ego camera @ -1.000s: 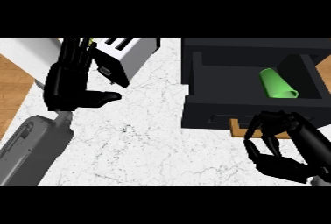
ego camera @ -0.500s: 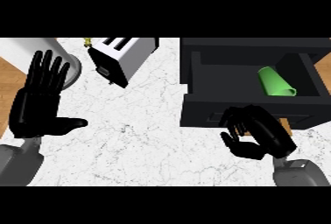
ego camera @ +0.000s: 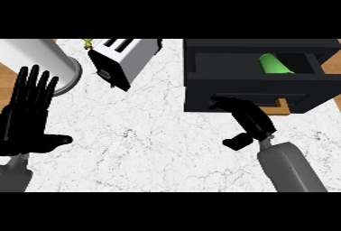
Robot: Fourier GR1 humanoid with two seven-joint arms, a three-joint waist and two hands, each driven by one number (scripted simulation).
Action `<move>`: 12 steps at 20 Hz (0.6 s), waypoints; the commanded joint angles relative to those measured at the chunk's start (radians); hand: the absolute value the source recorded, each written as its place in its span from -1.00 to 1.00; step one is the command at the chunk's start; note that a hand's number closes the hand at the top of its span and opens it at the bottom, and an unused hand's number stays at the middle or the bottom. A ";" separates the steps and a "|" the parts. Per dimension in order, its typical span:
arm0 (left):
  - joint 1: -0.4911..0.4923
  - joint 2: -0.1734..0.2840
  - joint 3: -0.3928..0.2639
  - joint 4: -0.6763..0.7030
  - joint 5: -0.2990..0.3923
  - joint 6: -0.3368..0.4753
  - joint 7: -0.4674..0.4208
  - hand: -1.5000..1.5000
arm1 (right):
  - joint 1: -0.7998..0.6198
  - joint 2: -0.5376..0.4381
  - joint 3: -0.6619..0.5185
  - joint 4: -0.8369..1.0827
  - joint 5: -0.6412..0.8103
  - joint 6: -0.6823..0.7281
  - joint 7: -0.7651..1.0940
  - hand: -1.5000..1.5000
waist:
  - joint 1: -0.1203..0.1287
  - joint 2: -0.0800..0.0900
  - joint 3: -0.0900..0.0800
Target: Pick up the cup, place it into the drawer and close the drawer
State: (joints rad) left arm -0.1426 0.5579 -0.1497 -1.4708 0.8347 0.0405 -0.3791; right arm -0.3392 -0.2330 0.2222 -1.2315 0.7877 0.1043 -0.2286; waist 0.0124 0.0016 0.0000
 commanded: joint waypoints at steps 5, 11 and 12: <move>0.115 -0.010 0.080 -0.014 -0.013 -0.123 -0.029 -1.00 | -0.192 0.000 -0.108 0.428 0.018 -0.087 -0.186 -1.00 | 0.008 0.002 0.001; 0.068 -0.022 0.092 -0.044 -0.016 -0.107 0.037 -1.00 | -0.422 0.023 -0.203 0.737 -0.011 -0.094 -0.249 -1.00 | 0.026 0.009 0.002; 0.061 -0.013 0.123 0.052 -0.020 -0.174 0.000 -1.00 | -0.442 0.036 -0.201 0.782 -0.001 -0.112 -0.266 -1.00 | 0.021 0.010 0.001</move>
State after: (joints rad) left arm -0.0805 0.5481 -0.0512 -1.4606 0.8214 -0.0876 -0.3669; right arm -0.6773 -0.1934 0.0763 -0.6470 0.7923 0.0157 -0.4525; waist 0.0295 0.0006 -0.0016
